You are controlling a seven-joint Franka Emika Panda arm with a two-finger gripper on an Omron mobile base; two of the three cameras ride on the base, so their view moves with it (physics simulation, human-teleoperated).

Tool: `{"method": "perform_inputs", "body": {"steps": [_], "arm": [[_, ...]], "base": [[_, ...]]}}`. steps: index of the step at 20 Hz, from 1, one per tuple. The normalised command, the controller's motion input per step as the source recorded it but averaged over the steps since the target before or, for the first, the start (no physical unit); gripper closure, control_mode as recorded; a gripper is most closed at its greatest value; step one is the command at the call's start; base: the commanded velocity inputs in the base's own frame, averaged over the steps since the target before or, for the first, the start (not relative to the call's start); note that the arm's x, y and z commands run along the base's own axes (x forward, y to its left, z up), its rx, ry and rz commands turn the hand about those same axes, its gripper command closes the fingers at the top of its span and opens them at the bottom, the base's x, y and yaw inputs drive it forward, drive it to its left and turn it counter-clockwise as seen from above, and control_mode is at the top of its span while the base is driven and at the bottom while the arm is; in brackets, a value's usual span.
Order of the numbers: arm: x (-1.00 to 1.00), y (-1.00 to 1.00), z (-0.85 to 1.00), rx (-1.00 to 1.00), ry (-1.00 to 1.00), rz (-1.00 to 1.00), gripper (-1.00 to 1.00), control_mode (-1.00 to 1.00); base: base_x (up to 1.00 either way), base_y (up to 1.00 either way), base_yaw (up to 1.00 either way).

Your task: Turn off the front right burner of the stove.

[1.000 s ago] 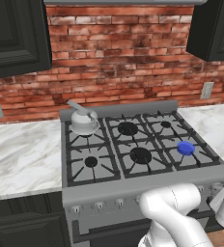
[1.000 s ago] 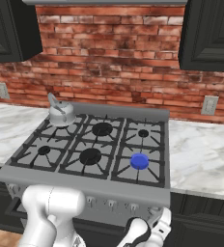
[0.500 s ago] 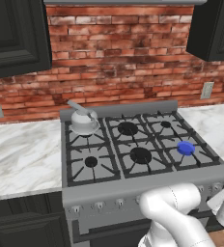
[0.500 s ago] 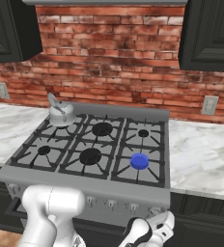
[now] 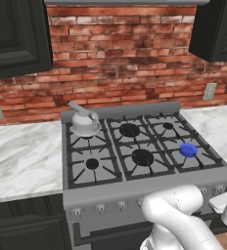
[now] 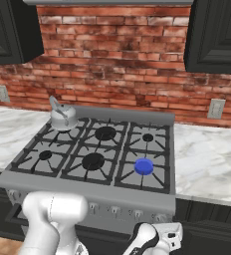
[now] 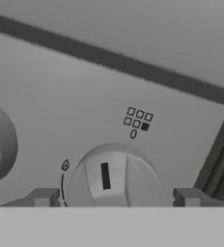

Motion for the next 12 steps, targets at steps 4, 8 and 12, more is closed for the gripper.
{"method": "perform_inputs", "body": {"steps": [4, 8, 12], "arm": [[0.0, 0.04, 0.0, 0.53, 0.0, -0.23, 1.0, -1.0], [0.0, 0.08, 0.0, 0.54, 0.0, -0.24, 1.0, -1.0], [0.0, 0.11, 0.0, 0.54, -0.02, -0.26, 1.0, -1.0]], "base": [[0.0, 0.0, 0.0], [0.0, 0.0, 0.0], [0.0, 0.0, 0.0]]}}
